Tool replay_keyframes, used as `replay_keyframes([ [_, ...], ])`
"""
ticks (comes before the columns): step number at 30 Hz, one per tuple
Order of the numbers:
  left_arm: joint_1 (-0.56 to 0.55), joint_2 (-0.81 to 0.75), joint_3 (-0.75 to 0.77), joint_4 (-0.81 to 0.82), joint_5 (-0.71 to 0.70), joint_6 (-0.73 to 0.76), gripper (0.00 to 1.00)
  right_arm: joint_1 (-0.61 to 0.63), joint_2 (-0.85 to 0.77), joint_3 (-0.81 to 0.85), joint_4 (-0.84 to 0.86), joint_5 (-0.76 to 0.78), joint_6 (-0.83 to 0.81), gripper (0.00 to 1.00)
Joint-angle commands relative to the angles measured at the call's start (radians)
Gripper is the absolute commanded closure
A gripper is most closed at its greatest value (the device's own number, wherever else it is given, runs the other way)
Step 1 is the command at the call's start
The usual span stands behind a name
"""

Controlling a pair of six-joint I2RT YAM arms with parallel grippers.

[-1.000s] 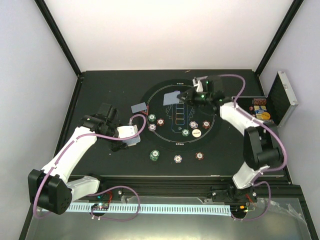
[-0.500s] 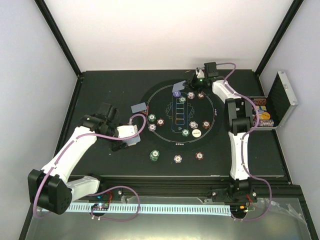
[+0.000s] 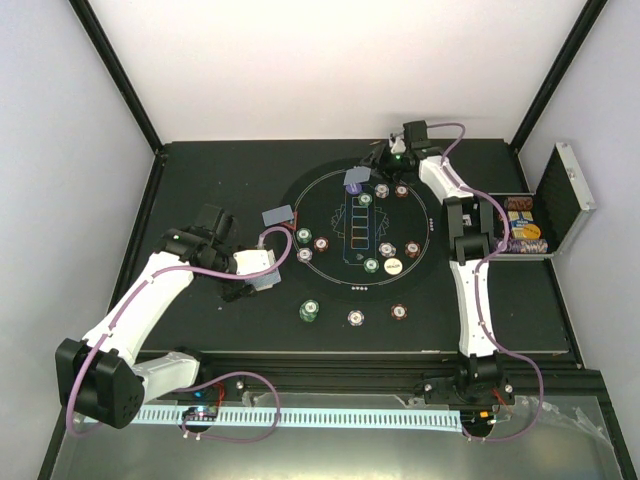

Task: Distribute texas hold em gaming equipment

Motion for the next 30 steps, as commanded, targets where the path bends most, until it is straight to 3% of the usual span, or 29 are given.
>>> replay_keyframes([
  [1,0.006,0.004,0.032,-0.016,-0.005,-0.013,0.98,0.000,-0.076,-0.004,-0.078,0.056,-0.058,0.45],
  [6,0.006,0.000,0.036,-0.021,0.001,-0.020,0.98,0.000,-0.225,-0.122,-0.115,0.117,-0.110,0.37],
  [9,0.006,-0.004,0.040,-0.034,0.015,-0.020,0.98,0.010,-0.361,-0.293,-0.074,0.130,-0.126,0.28],
  [14,0.007,-0.017,0.041,-0.040,0.024,-0.024,0.98,0.095,-0.658,-0.734,0.186,0.076,-0.059,0.21],
  [20,0.008,-0.030,0.038,-0.048,0.026,-0.021,0.98,0.294,-0.893,-1.152,0.480,0.014,0.087,0.21],
  [25,0.008,-0.039,0.033,-0.049,0.028,-0.015,0.98,0.462,-0.983,-1.322,0.677,-0.016,0.222,0.21],
  [30,0.008,-0.039,0.032,-0.045,0.026,-0.016,0.98,0.578,-0.986,-1.366,0.805,-0.026,0.316,0.21],
])
